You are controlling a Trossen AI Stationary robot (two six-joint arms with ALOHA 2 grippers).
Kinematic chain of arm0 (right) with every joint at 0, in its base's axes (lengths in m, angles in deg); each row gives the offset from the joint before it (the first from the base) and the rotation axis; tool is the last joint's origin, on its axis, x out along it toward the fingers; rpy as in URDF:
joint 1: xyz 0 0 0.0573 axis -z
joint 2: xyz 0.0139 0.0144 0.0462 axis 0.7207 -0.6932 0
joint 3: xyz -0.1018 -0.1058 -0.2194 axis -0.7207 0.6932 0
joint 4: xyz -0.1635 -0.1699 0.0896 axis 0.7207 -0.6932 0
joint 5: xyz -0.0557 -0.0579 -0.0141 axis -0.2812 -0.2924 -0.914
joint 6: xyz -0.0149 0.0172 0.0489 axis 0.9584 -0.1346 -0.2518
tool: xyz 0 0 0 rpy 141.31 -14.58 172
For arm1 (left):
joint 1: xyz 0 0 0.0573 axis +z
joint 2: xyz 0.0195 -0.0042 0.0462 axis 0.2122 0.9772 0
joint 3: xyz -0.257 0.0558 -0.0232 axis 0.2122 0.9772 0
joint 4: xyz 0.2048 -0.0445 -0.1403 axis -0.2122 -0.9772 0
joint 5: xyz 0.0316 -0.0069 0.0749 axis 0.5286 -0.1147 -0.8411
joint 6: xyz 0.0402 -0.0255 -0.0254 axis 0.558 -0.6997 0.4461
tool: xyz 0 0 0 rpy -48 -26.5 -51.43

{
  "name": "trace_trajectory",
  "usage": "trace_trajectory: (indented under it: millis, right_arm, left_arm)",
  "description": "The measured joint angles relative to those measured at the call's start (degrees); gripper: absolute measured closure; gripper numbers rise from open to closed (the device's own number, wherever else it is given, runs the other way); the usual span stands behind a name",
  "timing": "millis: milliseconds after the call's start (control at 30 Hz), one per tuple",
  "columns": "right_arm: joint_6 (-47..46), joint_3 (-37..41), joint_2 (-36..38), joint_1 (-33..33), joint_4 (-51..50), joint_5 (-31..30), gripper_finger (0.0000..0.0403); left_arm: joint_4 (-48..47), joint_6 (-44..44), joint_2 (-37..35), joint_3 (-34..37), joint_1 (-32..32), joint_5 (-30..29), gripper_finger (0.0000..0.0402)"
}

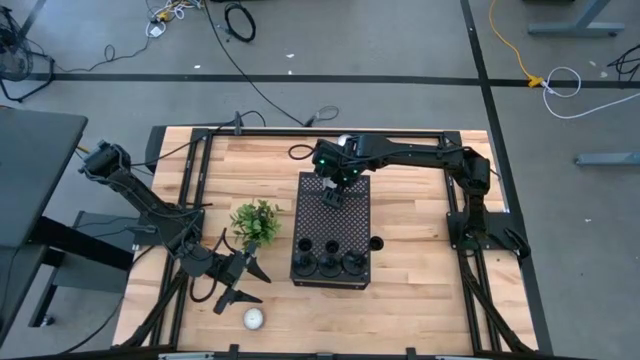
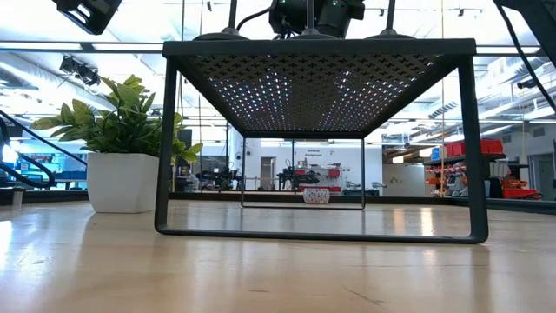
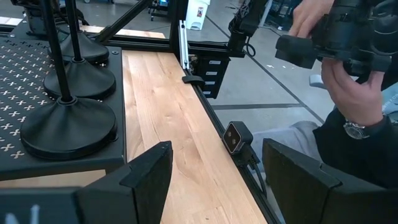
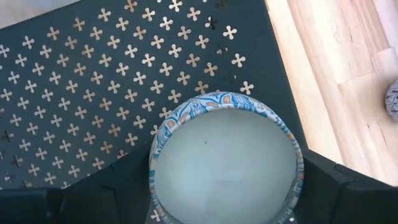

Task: Pick & Place candle stick holders
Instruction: Put the blue patterned candle on the shelf

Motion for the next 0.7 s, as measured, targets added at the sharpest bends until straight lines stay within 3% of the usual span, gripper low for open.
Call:
trace_trajectory:
  millis: [233,400,467,700]
  right_arm:
    - [-1.52,0.0,0.0,0.0,-0.05,0.03,0.011]
    - [-2.3,-0.04,0.04,-0.02,-1.65,-0.64,0.003]
    - [-1.35,-0.04,0.04,0.0,-1.59,-1.1,0.0015]
    - [1.05,-0.04,0.04,0.02,-0.36,0.27,0.006]
  left_arm:
    - [0.02,0.0,0.0,0.0,0.0,0.0,0.0154]
    - [0.0,0.02,0.0,0.0,0.0,-0.01,0.0154]
    - [0.01,0.01,0.01,0.0,0.0,0.0,0.0154]
    - [0.0,0.0,0.0,0.0,0.0,0.0,0.0154]
